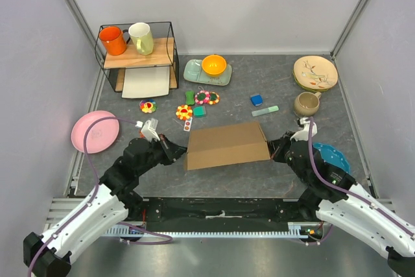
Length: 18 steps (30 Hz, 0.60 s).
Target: Fold the paper box
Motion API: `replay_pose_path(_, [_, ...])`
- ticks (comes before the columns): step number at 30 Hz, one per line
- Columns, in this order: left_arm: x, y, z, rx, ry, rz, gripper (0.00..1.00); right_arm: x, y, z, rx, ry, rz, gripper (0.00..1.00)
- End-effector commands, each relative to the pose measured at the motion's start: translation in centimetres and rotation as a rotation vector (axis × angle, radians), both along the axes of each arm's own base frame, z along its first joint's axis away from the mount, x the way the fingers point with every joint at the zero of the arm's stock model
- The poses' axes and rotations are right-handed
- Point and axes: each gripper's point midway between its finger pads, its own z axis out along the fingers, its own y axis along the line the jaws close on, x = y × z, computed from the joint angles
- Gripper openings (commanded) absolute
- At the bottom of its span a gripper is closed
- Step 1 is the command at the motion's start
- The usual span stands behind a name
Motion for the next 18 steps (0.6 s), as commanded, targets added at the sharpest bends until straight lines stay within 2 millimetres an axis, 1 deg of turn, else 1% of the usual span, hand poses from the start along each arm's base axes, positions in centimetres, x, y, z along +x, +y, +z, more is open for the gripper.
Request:
replay_pose_path(1, [-1.1,-2.1,6.0,-0.113,-0.116,-0.13,0.07,-0.8,2.3,2.0,0.112,0.0,0.088,0.0])
replay_pose_path(4, [-0.6,-2.0,6.9,-0.112,-0.129,-0.11,0.07,-0.6,2.2,2.2,0.118,0.003,0.072,0.0])
replay_pose_path(5, [-0.3,-2.2,7.7,-0.108,-0.124,-0.106,0.07,-0.4,2.1,2.1,0.105,0.023,0.052,0.01])
replay_pose_path(7, [-0.1,-2.4,8.0,-0.097,-0.118,-0.115,0.07,-0.2,2.4,2.0,0.09,0.044,0.048,0.01])
replay_pose_path(17, [1.4,-2.8,4.8,-0.03,-0.038,-0.083,0.08,1.0,2.0,-0.7,-0.014,0.097,-0.016,0.01])
replay_pose_path(18, [1.5,-2.8,4.0,-0.018,-0.024,-0.079,0.08,1.2,1.8,-1.3,-0.034,0.102,-0.025,0.01])
